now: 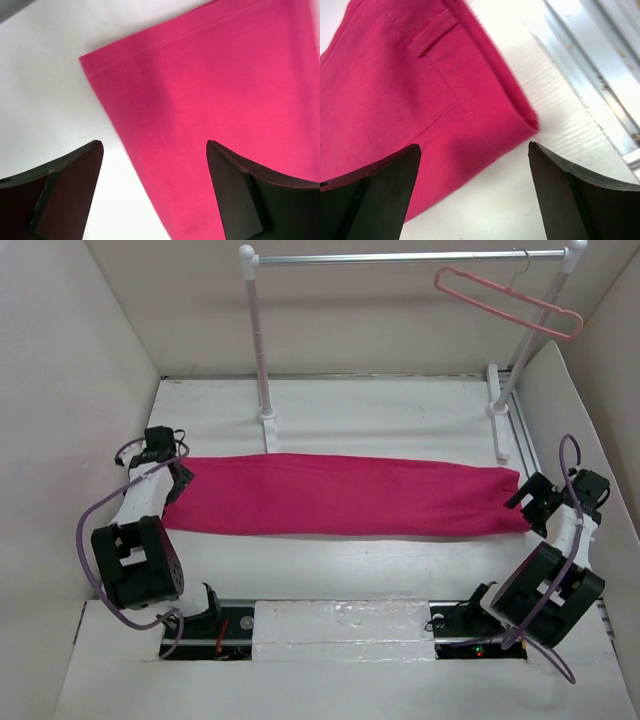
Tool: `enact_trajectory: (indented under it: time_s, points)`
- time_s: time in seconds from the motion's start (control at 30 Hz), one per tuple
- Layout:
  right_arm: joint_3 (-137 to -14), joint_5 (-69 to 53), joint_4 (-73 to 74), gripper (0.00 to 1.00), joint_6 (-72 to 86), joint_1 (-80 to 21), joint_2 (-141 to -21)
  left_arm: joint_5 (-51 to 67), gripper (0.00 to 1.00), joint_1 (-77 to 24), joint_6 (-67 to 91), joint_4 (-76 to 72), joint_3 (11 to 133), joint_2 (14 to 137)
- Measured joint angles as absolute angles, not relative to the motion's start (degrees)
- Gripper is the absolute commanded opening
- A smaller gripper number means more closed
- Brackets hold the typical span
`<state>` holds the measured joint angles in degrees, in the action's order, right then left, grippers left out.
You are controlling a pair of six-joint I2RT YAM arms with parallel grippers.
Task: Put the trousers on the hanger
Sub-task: Fold the trousers at the center of the board.
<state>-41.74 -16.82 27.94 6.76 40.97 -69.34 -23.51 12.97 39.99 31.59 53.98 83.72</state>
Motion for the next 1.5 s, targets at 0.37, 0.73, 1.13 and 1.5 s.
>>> enact_trajectory:
  time_s: [0.37, 0.73, 1.13, 1.5]
  points:
    - [-34.15, -17.04, 23.31, 0.95, 9.58, 44.99, -70.59, -12.82, 0.28, -8.99, 39.79, 25.15, 60.01, 73.38]
    - [-35.33, -26.44, 5.63, 0.0, 16.99, 44.42, -83.5, -6.11, 0.0, -28.91, 43.16, 18.11, 48.75, 76.62]
    - [-53.71, -22.55, 24.8, 0.0, 12.08, 32.18, -55.51, -6.31, 0.0, -46.06, 47.09, 13.06, 51.03, 83.11]
    - [-80.42, -14.5, 43.05, 0.0, 7.44, 23.92, -56.03, -4.29, 0.0, -57.71, 49.89, 8.05, 64.58, 101.51]
